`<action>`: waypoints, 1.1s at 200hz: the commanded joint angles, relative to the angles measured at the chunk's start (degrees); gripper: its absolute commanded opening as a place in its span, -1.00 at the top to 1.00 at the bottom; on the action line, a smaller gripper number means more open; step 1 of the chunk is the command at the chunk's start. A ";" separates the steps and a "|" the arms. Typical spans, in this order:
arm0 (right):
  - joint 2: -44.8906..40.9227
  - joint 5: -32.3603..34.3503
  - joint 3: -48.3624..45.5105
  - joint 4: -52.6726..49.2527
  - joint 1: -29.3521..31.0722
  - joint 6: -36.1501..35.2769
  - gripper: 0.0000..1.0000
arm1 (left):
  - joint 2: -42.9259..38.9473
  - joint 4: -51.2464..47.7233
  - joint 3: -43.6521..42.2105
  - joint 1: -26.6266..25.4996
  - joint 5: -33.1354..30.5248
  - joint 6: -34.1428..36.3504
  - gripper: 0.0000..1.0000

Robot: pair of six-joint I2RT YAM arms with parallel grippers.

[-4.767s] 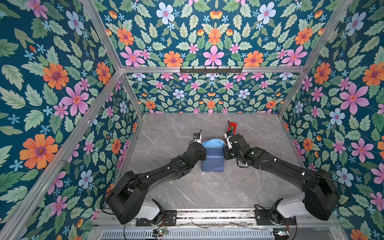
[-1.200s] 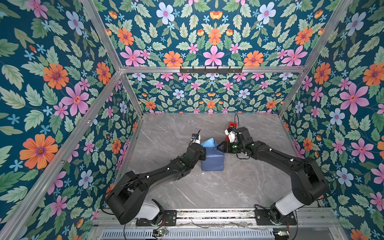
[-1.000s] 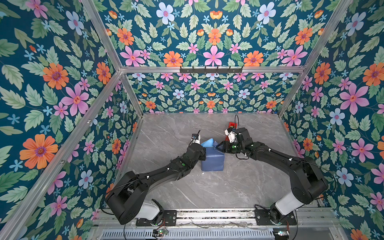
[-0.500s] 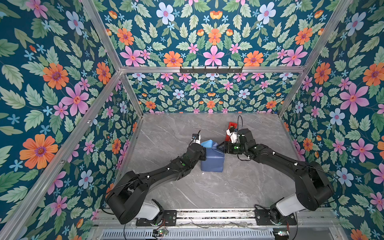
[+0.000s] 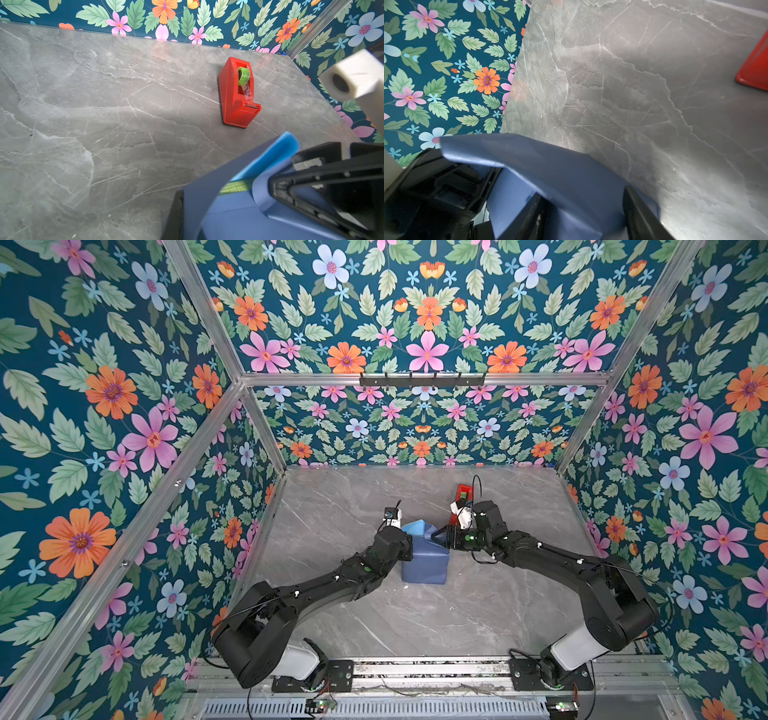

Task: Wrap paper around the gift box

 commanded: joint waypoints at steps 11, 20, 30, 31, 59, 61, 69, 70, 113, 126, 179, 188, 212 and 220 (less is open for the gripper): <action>0.61 2.47 -1.07 1.59 0.11 0.97 -0.14 | -0.18 -0.49 -0.71 -0.21 1.02 -0.52 0.91; 0.88 2.43 -1.21 2.61 0.27 1.32 -0.14 | -0.18 -0.39 -0.80 -0.30 1.02 -0.63 0.91; 1.19 2.71 -1.34 3.37 0.41 1.50 -0.13 | -0.09 -0.30 -0.91 -0.37 1.02 -0.80 0.91; 1.21 2.68 -1.37 3.43 0.46 1.52 -0.13 | -0.05 -0.30 -0.90 -0.39 1.02 -0.81 0.91; 1.50 4.27 -2.81 4.93 0.69 1.36 -0.13 | 0.09 -0.13 -1.06 -0.62 1.06 -1.05 0.89; 1.57 4.32 -2.93 5.04 0.69 1.30 -0.13 | 0.09 -0.08 -1.11 -0.68 1.05 -1.05 0.89; 1.53 4.55 -3.42 5.32 0.70 1.11 -0.13 | 0.00 -0.04 -1.10 -0.74 1.02 -1.03 0.86; 1.51 4.57 -3.50 5.33 0.69 1.06 -0.13 | 0.00 -0.04 -1.08 -0.75 1.02 -1.05 0.86; -0.31 4.77 -5.58 6.49 0.69 -0.26 -0.13 | -1.29 -0.30 -0.68 -0.80 -0.01 -0.55 0.53; -0.67 4.62 -5.91 6.70 0.69 -0.63 -0.13 | -1.98 -0.77 -0.33 -0.83 -0.23 -0.37 0.45; -0.78 4.22 -7.20 8.70 0.70 -0.75 -0.13 | -10.31 -0.68 -3.31 -0.83 5.72 -1.40 0.00; -0.70 4.24 -7.14 8.69 0.70 -0.83 -0.13 | -12.81 -0.55 -4.68 -0.76 6.54 -1.64 -0.03; -0.69 4.15 -7.10 8.54 0.74 -1.05 -0.13 | -19.97 -2.05 -8.64 0.75 6.31 -2.92 -0.13; -0.61 4.15 -7.10 8.51 0.69 -1.10 -0.13 | -21.99 -2.73 -9.95 2.23 6.42 -4.16 -0.19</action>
